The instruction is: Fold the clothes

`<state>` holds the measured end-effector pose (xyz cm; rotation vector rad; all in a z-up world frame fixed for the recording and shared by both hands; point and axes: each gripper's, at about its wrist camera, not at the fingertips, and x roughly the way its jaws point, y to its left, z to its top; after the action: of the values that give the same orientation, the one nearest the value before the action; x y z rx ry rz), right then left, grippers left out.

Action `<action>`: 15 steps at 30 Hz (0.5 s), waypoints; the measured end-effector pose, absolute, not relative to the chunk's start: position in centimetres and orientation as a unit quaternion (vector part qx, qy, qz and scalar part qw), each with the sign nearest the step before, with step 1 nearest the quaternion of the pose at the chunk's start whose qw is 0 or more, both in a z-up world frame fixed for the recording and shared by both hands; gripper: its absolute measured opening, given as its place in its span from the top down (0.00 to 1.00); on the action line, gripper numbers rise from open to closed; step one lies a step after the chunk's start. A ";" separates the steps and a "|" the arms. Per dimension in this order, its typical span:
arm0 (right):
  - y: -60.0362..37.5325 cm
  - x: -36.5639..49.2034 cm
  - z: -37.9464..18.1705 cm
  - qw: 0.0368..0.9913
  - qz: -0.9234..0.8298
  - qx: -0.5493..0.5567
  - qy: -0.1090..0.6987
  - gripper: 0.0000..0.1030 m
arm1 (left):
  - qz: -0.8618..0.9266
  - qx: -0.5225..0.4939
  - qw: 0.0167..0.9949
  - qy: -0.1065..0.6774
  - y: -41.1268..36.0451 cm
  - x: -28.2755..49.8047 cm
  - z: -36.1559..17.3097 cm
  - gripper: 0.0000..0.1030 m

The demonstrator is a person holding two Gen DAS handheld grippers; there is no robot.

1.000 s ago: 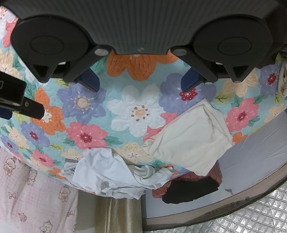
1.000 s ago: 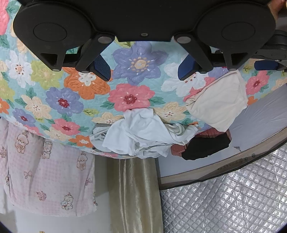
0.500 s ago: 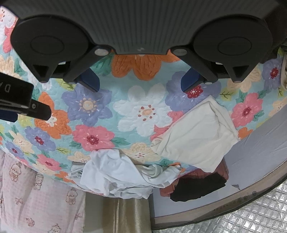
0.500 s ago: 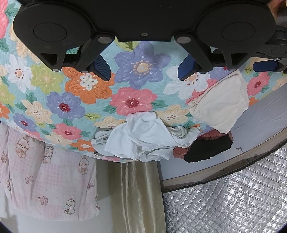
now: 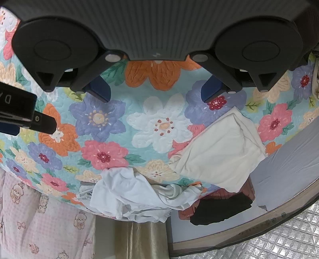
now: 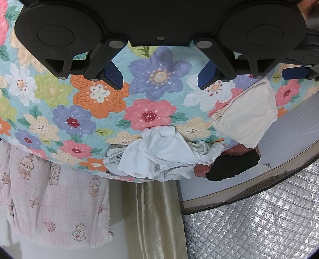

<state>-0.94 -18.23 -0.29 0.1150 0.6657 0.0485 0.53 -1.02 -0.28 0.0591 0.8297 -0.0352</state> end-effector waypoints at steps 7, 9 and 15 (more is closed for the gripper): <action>-18.1 -1.0 -0.4 0.942 0.025 0.054 0.329 0.17 | -0.016 0.032 0.914 0.403 -1.3 0.6 -0.2 0.05; -18.1 -0.9 -0.4 0.942 0.025 0.053 0.330 0.17 | -0.015 0.033 0.914 0.403 -1.3 0.6 -0.3 0.05; -18.2 -0.9 -0.5 0.941 0.025 0.054 0.332 0.17 | -0.016 0.034 0.914 0.404 -1.3 0.7 -0.1 0.05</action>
<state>-0.86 -18.21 -0.49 0.1108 0.6769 0.0506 0.65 -1.26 -0.15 0.0696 0.8323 -0.0324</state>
